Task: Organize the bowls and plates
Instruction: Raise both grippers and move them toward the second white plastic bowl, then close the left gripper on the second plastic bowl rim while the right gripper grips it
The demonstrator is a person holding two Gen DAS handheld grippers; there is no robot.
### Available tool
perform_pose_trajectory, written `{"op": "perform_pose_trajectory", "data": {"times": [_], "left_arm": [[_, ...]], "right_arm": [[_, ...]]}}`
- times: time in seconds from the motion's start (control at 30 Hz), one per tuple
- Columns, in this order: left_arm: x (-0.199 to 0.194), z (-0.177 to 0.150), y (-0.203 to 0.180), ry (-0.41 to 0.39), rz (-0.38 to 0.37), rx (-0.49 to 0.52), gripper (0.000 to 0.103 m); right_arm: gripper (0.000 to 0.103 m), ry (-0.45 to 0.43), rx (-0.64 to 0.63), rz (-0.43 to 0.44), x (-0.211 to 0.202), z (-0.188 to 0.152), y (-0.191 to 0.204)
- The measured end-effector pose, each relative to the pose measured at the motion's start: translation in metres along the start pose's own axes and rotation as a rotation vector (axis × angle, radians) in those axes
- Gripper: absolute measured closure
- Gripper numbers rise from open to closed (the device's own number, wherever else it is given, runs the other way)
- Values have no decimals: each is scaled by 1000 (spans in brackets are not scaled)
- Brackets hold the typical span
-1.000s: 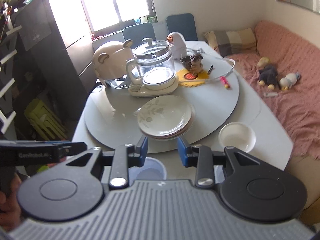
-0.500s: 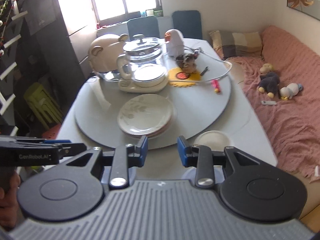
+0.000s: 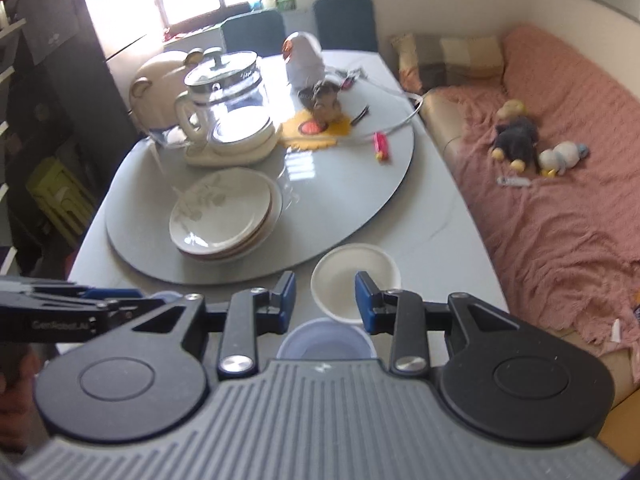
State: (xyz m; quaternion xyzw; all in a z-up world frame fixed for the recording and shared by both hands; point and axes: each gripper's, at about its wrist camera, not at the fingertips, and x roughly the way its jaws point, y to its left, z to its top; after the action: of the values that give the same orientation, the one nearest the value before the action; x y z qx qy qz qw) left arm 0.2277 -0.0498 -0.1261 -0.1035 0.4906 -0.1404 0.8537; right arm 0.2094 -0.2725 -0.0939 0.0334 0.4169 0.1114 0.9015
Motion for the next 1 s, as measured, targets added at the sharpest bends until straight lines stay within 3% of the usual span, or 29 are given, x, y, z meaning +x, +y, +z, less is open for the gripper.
{"op": "perform_pose_trajectory", "data": {"times": [0.2,0.4,0.67,0.83,1.0], "left_arm": [[30,-8,-19,33,97,87,53],[52,-13,-16,95,140,17,53],[95,-17,-21,200,101,-109,53],[123,-19,-24,265,93,-142,53],[143,-19,-25,297,140,-161,53]], "right_arm": [[67,35,38,55,17,-12,-34],[67,104,40,104,45,-23,-54],[67,212,43,204,86,-35,-69],[67,273,57,211,110,-38,-75],[66,325,97,259,123,-35,-89]]}}
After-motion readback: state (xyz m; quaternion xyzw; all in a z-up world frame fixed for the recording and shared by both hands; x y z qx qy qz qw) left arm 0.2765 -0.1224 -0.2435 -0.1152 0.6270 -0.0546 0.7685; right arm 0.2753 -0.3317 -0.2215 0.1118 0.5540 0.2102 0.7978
